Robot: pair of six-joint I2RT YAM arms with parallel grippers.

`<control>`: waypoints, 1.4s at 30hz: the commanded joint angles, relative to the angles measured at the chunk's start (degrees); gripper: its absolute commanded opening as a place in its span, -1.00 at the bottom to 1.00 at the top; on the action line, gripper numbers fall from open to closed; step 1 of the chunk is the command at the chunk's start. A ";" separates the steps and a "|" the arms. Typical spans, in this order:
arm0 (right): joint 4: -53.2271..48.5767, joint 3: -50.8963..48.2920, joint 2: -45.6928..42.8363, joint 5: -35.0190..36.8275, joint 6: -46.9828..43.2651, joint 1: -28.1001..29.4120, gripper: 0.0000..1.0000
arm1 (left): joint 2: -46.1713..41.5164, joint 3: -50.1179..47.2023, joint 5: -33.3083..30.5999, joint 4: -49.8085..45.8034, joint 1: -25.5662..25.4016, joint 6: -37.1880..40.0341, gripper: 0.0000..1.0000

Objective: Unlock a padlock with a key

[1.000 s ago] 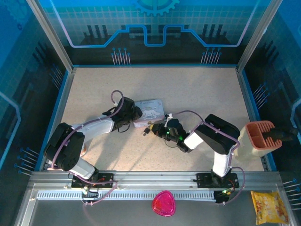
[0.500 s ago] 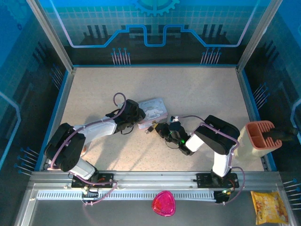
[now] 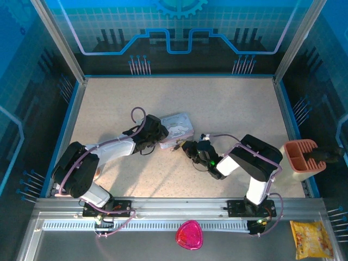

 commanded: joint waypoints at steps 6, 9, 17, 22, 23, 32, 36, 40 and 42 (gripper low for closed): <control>-1.30 -1.86 -4.56 2.12 -1.09 -1.69 -1.00 | 3.16 0.17 -0.59 -6.90 -0.43 1.82 0.10; -1.73 -2.83 -5.67 1.26 -2.42 -2.07 -1.00 | 4.02 1.29 -0.51 -6.89 0.12 3.35 0.10; -11.72 -5.02 -14.10 -4.93 -11.02 -4.25 -1.00 | 6.51 4.13 0.80 -6.32 3.61 10.23 0.11; -22.51 -5.17 -20.33 -10.85 -18.24 -5.84 -1.00 | 5.78 5.35 2.74 -6.50 5.94 15.69 0.11; -24.92 -5.09 -21.48 -11.92 -19.21 -6.24 -1.00 | 4.91 5.49 2.33 -7.24 6.22 16.62 0.11; -50.61 -0.97 -33.80 -14.93 -32.19 -7.17 -1.00 | -11.02 -3.08 -0.75 -6.00 6.46 24.23 0.22; -57.38 0.20 -37.48 -15.65 -36.55 -7.44 -1.00 | -19.74 -10.74 -0.24 -2.80 6.59 25.39 0.24; -59.78 0.21 -38.03 -17.61 -38.88 -7.85 -1.00 | -28.89 -17.92 -1.01 -0.93 6.67 25.67 0.26; -60.04 -0.08 -37.68 -18.58 -39.68 -7.99 -1.00 | -33.06 -20.63 -1.56 -0.79 6.68 25.77 0.28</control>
